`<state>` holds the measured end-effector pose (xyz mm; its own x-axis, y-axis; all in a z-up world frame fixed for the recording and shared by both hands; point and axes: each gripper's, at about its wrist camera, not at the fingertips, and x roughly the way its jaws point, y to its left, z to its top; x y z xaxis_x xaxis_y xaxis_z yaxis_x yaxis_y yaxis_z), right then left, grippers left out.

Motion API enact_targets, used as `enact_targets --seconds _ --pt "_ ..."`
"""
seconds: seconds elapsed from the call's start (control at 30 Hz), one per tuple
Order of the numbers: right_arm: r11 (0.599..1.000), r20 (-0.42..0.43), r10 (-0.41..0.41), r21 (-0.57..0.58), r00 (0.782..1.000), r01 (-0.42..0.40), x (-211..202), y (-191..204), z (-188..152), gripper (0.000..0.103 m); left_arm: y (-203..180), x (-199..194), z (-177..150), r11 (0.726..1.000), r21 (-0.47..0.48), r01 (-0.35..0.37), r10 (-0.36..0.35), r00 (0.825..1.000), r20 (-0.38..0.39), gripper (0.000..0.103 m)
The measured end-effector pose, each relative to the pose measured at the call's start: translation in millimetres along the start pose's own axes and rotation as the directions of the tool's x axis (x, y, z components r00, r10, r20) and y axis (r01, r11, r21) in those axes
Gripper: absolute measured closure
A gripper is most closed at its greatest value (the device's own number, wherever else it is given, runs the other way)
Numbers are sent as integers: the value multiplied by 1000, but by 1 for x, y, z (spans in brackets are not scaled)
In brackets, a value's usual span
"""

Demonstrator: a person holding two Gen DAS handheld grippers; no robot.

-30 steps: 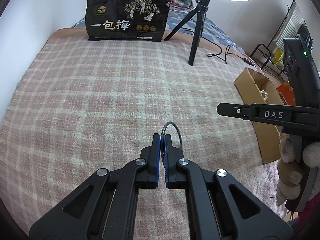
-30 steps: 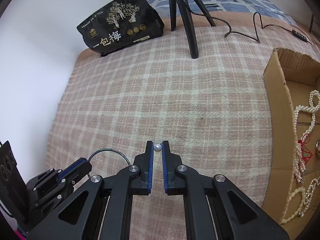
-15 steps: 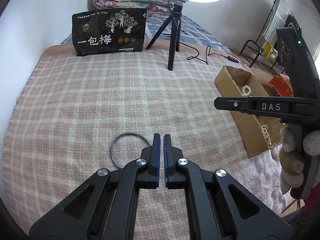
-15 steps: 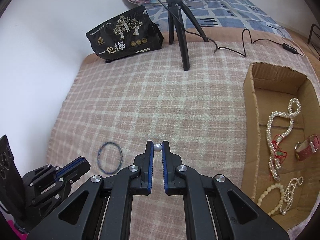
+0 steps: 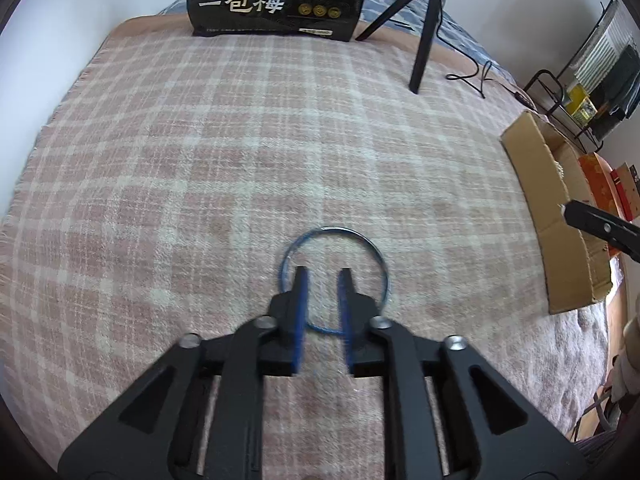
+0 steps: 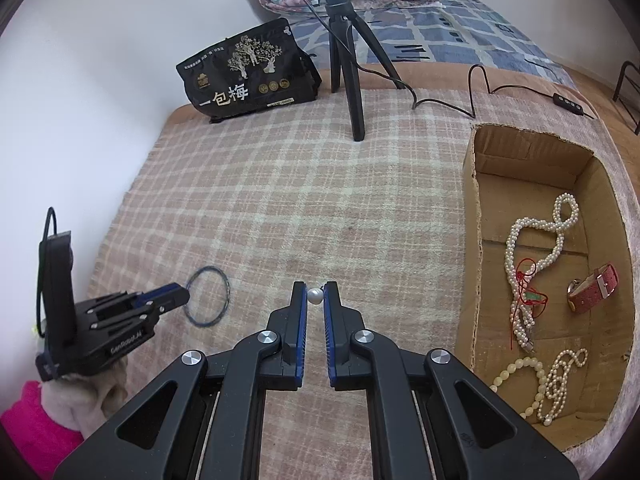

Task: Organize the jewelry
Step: 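Carry the bangle and earring toward the cardboard box with both tools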

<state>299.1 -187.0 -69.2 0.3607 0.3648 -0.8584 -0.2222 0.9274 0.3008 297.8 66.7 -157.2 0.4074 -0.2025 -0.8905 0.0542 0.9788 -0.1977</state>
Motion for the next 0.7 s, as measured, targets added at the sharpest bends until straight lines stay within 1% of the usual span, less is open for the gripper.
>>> enact_targets --seconds 0.03,0.07,0.23,0.3,0.4,0.43,0.47,0.6,0.67,0.7 --pt "1000 1 2 -1 1000 -2 0 -1 0 96 1 0 0 1000 0 -4 4 1000 8 64" --pt "1000 2 1 -3 1000 -1 0 -1 -1 96 2 0 1 1000 3 -10 10 1000 19 61" --pt "1000 13 5 -19 1000 -5 0 -1 -2 96 4 7 3 998 29 -53 52 998 45 61" --pt "1000 12 9 -23 1000 -9 1 -1 -4 96 5 14 5 997 41 -71 70 997 42 61" --pt "999 15 9 -37 1000 -8 2 1 -6 96 3 19 5 993 72 -95 91 994 53 61" --pt "999 14 10 -40 1000 -10 2 1 -6 96 1 20 4 991 90 -100 95 994 58 64" --pt "999 13 11 -42 1000 -11 2 1 -7 96 -1 22 3 987 114 -111 105 993 61 72" --pt "999 11 12 -44 1000 -11 3 1 -7 96 -7 28 -3 975 174 -135 123 989 80 85" --pt "999 11 12 -41 1000 -12 3 1 -7 96 -11 28 -6 968 201 -153 135 986 98 97" --pt "999 11 12 -41 1000 -11 3 1 -8 96 -12 29 -7 965 210 -156 137 985 101 98"
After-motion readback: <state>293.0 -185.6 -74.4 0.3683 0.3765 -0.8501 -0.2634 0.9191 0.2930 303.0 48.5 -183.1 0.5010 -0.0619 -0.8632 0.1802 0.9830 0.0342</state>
